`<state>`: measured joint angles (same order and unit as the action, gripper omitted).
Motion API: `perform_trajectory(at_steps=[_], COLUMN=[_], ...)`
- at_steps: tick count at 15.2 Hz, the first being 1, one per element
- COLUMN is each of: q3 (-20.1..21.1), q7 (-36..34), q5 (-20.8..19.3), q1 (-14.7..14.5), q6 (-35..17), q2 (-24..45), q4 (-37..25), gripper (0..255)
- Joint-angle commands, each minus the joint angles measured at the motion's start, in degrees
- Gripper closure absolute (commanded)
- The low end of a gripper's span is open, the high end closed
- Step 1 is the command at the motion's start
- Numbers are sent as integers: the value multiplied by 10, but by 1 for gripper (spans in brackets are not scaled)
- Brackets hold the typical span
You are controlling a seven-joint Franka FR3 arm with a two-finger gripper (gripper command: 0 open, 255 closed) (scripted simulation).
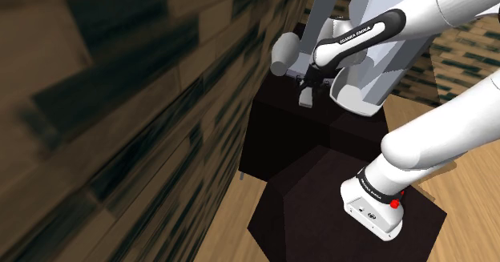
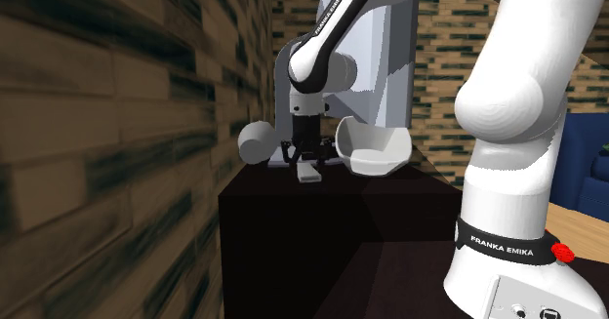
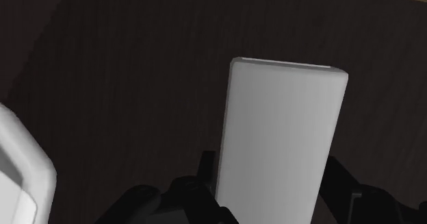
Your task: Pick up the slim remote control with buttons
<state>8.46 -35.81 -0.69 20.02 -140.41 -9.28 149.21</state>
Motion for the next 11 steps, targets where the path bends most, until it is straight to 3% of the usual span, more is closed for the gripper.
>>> perform_trajectory(at_steps=[1,11], q3=[-2,-7], q7=[2,12], q5=[4,13], q1=[1,-2], q6=[19,109], q2=[-16,-72], q4=[-4,-38], gripper=[255,255])
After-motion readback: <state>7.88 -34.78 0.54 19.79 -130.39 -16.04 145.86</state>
